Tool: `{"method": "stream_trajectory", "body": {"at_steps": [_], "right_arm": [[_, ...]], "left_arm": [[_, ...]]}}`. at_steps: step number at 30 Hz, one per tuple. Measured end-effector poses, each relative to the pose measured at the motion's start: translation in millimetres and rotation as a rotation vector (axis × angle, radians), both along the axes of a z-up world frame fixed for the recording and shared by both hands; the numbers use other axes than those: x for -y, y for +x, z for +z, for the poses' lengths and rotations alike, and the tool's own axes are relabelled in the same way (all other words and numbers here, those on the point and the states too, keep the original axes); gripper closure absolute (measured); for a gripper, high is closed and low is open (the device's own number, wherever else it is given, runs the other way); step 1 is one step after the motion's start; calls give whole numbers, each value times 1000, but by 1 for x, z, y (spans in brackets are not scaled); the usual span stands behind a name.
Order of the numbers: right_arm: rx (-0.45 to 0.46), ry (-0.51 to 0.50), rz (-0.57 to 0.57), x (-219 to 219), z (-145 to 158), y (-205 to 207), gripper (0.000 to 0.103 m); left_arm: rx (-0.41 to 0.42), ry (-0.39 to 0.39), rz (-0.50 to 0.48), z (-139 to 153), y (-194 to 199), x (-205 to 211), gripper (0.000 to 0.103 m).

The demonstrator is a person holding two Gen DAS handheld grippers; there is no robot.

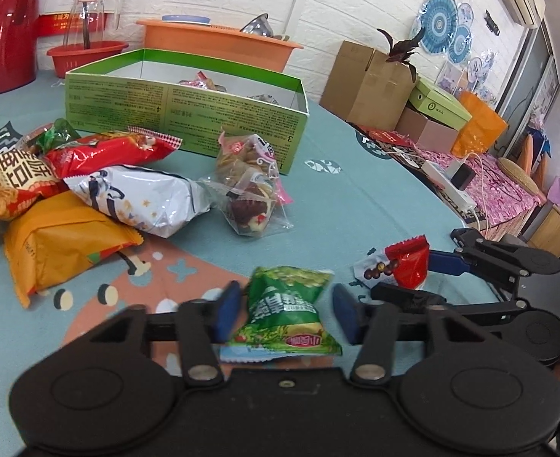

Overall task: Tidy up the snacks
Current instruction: 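Carry the green packet into the green box with the left while the right carries the red packet in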

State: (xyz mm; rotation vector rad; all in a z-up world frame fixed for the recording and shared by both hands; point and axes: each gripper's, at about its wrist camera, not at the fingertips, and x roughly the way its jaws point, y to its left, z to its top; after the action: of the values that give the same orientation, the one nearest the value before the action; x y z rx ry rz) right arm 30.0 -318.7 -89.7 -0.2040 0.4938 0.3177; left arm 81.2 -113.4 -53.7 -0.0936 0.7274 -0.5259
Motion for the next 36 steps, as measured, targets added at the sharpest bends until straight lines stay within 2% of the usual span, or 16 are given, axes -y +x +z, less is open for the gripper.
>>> {"method": "stream_trajectory", "body": {"at_steps": [3,4,6,10,15,24,28,36], "right_arm": [[6,-14,3,-4,3,-1,25],[6,-3,4,-4,5,-1,45],[16,29,5,-2,11,-2,47],[56,44,-1,-2,25,-5,47],[120,88,17,-1,49,1,47],[248,124,26,-10,89,41,47],[258,139,-1,-12,95,73,47],[234,180,-52,-10,85,131,47]], "left_arm": [[-22,-29,-4,0,4,-4,25],[-28,-37,-4,1,5,-6,25],[-37,-57,-6,3,5,-9,25],[-6,-87,-13,19,3,-16,26],[85,-124,-20,55,10,-21,26],[186,-183,36,98,64,-20,26],[204,-198,79,104,98,-18,26],[169,-218,139,90,160,-20,25]]}}
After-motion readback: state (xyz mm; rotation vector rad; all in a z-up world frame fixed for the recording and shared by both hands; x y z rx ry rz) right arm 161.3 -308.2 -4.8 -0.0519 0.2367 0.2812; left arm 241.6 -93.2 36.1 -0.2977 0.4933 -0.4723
